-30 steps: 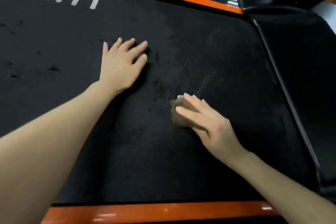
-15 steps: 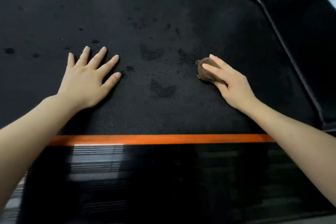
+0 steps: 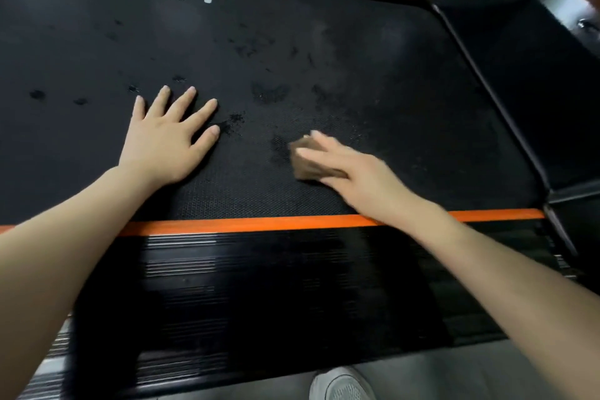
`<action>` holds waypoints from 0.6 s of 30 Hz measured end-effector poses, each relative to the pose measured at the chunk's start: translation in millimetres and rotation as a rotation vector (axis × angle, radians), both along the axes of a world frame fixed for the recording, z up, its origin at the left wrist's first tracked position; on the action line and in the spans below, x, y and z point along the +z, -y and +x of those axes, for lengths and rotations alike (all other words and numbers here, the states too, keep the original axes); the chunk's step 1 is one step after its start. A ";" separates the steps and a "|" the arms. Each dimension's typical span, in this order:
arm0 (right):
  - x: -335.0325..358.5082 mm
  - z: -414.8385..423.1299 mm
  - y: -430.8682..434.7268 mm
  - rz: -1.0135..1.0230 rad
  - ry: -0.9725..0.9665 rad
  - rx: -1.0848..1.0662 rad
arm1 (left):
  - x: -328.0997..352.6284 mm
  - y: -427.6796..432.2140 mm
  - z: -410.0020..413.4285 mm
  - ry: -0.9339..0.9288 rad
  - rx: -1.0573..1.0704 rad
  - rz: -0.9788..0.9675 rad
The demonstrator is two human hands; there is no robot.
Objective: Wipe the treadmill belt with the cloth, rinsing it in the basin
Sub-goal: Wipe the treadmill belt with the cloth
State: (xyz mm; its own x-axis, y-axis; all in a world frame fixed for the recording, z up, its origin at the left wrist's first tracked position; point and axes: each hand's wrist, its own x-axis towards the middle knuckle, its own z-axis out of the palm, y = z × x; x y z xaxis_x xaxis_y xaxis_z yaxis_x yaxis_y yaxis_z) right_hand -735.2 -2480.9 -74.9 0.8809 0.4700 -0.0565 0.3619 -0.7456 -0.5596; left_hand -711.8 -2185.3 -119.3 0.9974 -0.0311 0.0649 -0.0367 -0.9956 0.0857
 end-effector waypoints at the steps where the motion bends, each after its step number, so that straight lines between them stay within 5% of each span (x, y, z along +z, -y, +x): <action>1: 4.2 1.5 25.4 -0.019 0.000 -0.101 | -0.6 0.5 -0.1 0.000 0.002 0.002; 5: 14.4 2.9 74.9 -0.208 -0.010 -0.534 | -1.1 3.9 -1.1 0.004 0.012 0.002; 12: 0.2 -36.0 -40.0 -0.043 -0.066 0.001 | -2.3 0.9 -1.6 0.015 0.007 -0.011; 15: 0.5 -24.2 5.7 0.019 -0.058 -0.045 | -2.3 -2.9 -1.5 0.042 0.002 -0.033; 18: 8.8 -15.3 75.0 -0.006 -0.046 -0.335 | -3.7 -1.3 -1.5 0.040 -0.001 -0.045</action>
